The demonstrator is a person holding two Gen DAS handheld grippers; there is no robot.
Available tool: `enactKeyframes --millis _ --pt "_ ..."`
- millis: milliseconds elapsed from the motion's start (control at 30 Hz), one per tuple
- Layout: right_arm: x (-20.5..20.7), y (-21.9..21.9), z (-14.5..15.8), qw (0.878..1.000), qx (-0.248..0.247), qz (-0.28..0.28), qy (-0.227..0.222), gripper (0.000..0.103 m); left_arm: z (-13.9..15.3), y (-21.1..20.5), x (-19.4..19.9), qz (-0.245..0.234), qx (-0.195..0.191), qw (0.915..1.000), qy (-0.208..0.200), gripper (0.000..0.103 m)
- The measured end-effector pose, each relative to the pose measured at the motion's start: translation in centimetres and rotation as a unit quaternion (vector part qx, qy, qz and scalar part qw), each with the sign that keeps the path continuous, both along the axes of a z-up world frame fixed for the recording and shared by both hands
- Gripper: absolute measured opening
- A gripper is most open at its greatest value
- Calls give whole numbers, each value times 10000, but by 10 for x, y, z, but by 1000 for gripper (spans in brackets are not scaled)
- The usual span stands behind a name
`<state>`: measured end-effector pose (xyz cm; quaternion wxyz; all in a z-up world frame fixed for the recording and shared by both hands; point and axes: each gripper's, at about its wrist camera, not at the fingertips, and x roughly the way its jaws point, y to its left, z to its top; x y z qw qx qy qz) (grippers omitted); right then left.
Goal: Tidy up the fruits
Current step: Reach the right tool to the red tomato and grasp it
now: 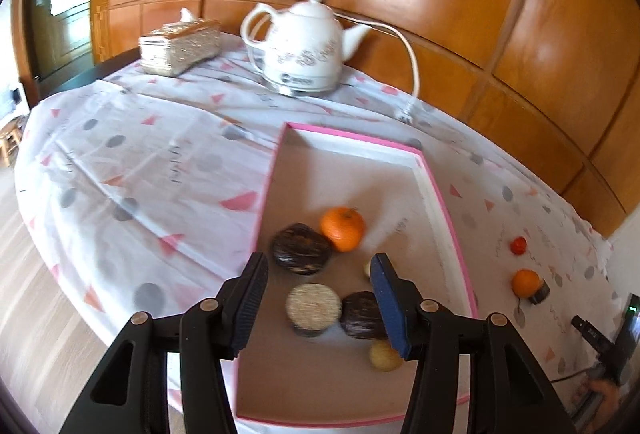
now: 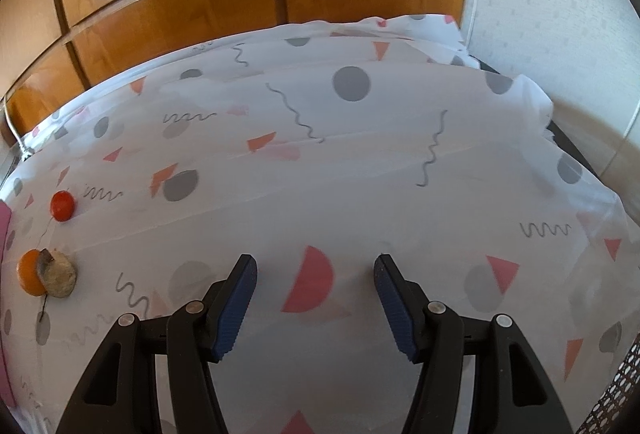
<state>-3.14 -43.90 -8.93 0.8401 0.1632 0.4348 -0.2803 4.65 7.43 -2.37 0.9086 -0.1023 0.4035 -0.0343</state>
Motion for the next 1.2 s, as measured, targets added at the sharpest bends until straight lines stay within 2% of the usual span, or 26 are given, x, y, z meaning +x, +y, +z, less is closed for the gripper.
enactKeyframes --millis 300,433,733,933,1133,1200 --pt "21 13 10 9985 373 369 -160 62 -21 29 -4 511 -139 9979 362 55" --pt "42 33 24 9947 523 826 -319 62 -23 31 -6 595 -153 9974 367 59" --pt "96 89 47 9769 765 1921 -534 62 -25 33 -4 639 -153 9970 421 60" --pt "132 116 43 9686 880 2294 -386 62 -27 32 -4 620 -135 9970 441 59" --pt "168 128 23 9658 918 2423 57 59 -29 32 -2 613 -146 9968 496 60" --pt "176 129 16 9655 926 2423 233 55 -29 32 -1 606 -139 9968 503 60"
